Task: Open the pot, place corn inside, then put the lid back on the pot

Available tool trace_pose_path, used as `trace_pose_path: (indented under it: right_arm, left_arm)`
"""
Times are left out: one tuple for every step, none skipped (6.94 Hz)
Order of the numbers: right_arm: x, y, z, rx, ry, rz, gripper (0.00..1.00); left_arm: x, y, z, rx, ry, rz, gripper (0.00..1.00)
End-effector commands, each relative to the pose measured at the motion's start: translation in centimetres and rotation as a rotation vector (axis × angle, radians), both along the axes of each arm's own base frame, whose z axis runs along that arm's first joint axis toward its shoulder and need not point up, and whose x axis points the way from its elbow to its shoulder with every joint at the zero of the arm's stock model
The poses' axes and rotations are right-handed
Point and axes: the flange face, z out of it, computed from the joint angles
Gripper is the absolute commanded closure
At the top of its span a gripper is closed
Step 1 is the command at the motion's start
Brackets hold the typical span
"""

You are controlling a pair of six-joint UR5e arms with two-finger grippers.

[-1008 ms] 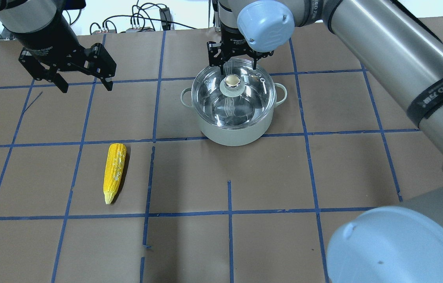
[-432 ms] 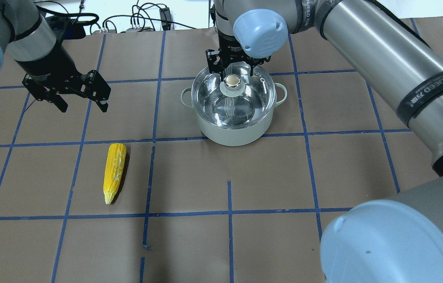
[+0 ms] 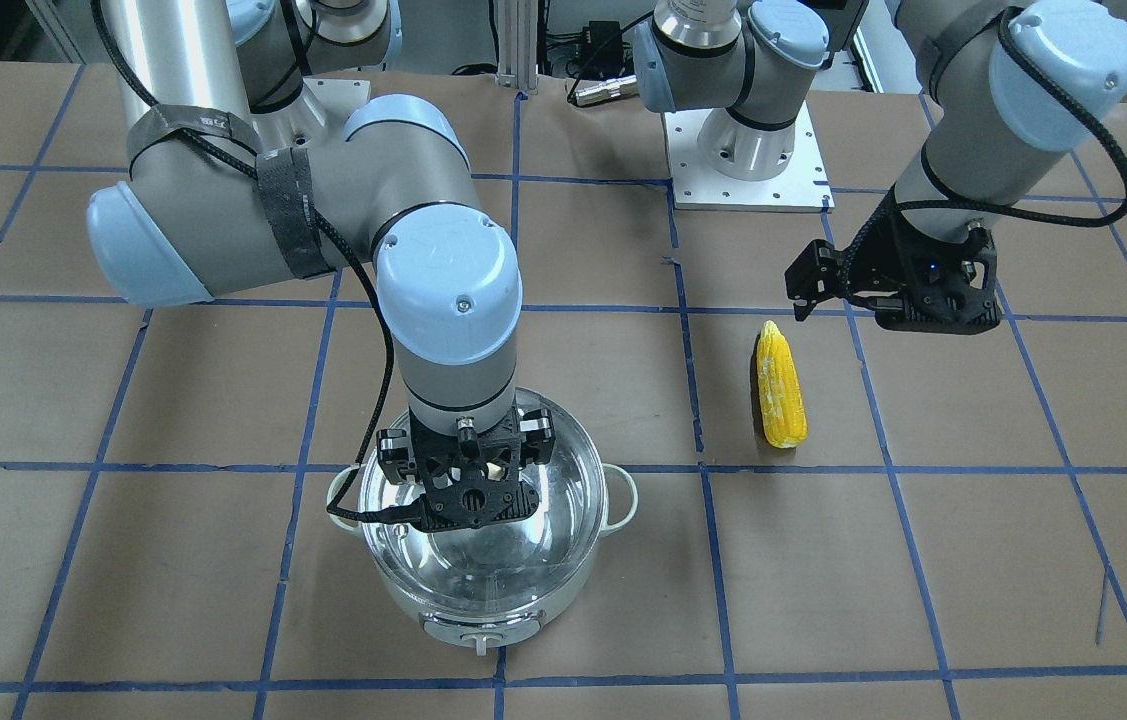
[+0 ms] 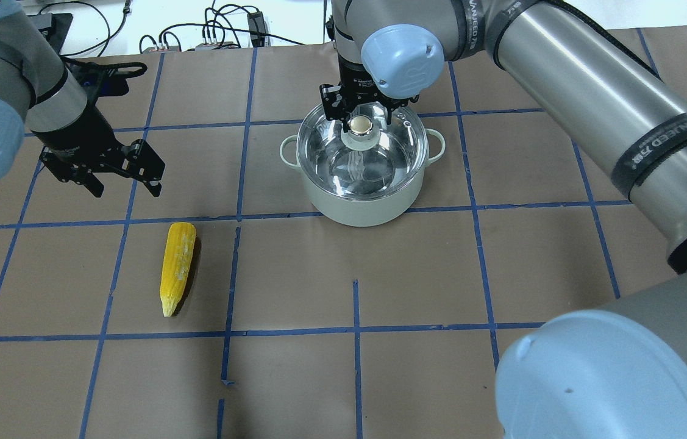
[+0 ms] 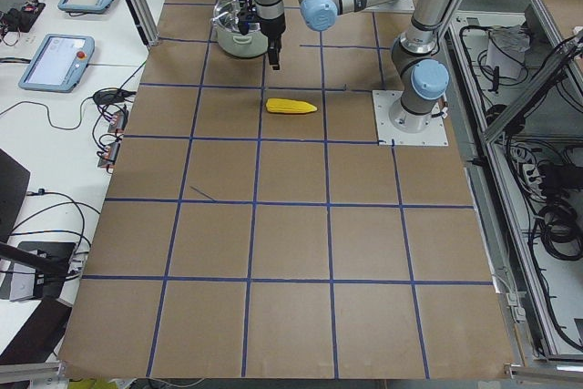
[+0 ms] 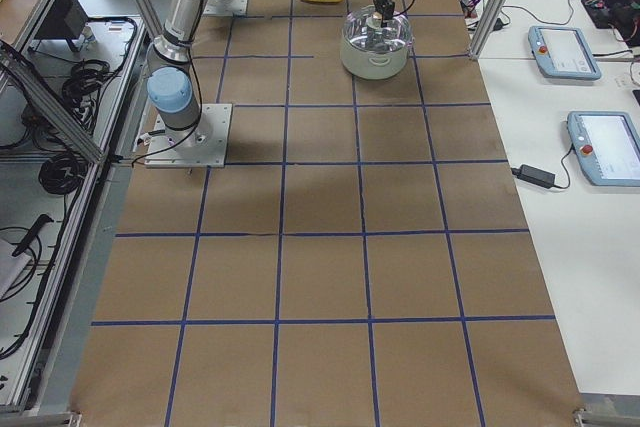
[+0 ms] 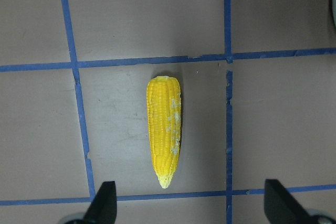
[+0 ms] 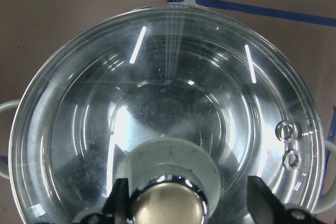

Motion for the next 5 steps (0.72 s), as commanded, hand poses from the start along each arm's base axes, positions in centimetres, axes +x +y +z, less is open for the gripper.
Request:
trace_pose_path:
  right_arm:
    - [0.0,0.0,-0.1,-0.007,-0.001,-0.001,0.19]
    - [0.0,-0.1,0.1,-0.013,-0.004,-0.004,0.26]
    - [0.0,-0.1,0.1,-0.015,-0.003,-0.007,0.34]
    - [0.1,-0.1,0.3,-0.016,-0.004,-0.009,0.34]
    - [1.0,0.3,0.4,-0.019,-0.005,0.003,0.33]
  left_arm:
    - [0.7,0.4,-2.3,-0.001,0.001,-0.006,0.00]
    - [0.8,0.3,-2.4,-0.001,-0.002,-0.007,0.00]
    - [0.8,0.2,-3.1,0.012,0.004,-0.006,0.00]
    - [0.8,0.0,-4.5,0.038,0.011,-0.008,0.00]
    - [0.8,-0.1,-4.8,0.043,0.011,-0.008,0.00]
